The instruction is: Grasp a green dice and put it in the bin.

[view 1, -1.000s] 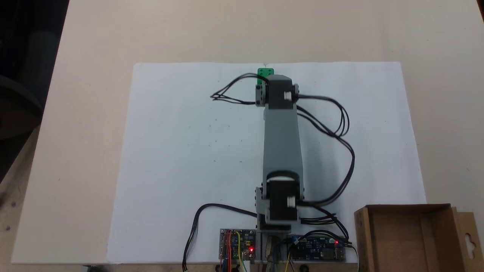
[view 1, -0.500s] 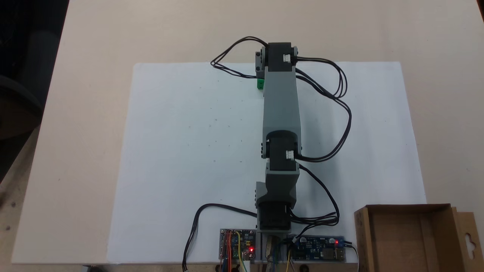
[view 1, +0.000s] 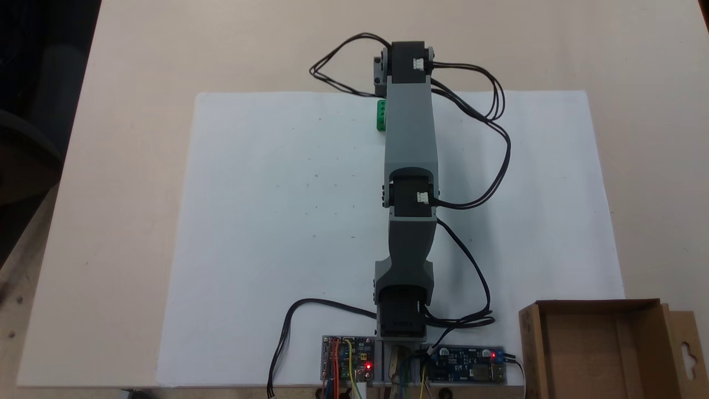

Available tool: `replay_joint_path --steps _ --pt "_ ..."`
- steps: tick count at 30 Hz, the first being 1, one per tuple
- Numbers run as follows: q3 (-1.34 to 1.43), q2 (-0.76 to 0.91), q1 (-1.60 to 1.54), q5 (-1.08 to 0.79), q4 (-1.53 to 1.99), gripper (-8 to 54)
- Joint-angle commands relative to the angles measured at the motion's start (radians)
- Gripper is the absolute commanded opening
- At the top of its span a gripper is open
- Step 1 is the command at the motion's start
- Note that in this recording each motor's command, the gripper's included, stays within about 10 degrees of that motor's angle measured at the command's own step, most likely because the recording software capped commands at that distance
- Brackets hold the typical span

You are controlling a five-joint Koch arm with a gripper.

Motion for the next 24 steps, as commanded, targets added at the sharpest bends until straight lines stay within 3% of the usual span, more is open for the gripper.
replay_joint_path --steps 1,24 --pt "-0.051 0.006 0.003 0.075 0.049 41.3" --pt "-0.227 -0.276 -0.034 0.075 0.066 41.2"
